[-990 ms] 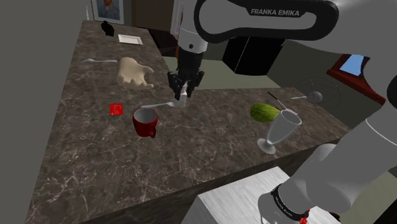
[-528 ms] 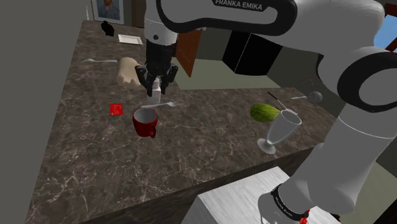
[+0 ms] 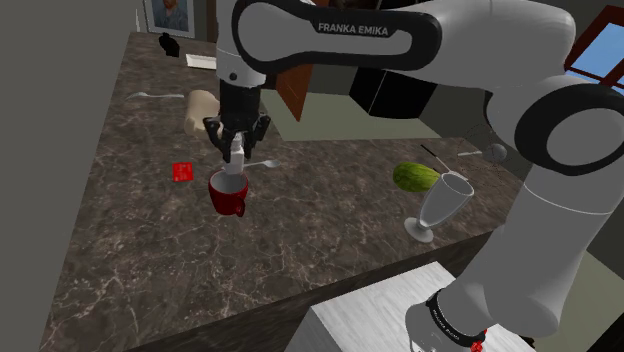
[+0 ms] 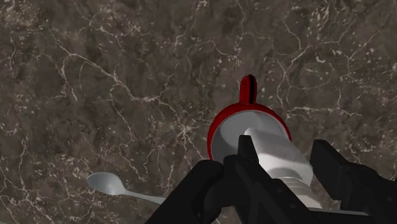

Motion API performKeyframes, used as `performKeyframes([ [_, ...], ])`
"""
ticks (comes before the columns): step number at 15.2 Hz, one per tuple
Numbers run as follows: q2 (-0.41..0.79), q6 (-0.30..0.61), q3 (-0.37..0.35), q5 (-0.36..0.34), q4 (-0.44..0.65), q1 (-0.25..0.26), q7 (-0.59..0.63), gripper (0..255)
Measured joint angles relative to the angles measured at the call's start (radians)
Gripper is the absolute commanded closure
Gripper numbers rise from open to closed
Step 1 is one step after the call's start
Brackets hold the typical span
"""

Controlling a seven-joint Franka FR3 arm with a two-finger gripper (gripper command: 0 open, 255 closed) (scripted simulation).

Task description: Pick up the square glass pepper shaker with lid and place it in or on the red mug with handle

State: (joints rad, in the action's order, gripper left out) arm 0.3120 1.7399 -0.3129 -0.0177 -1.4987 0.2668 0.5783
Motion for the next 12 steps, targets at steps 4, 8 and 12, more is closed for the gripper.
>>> performKeyframes([
  [4, 0.007, 0.05, 0.002, -0.002, -0.044, -0.001, -0.002, 255],
  [8, 0.013, 0.104, 0.003, -0.004, -0.092, -0.002, -0.003, 255],
  [12, 0.013, 0.122, 0.003, -0.004, -0.109, -0.002, -0.003, 255],
])
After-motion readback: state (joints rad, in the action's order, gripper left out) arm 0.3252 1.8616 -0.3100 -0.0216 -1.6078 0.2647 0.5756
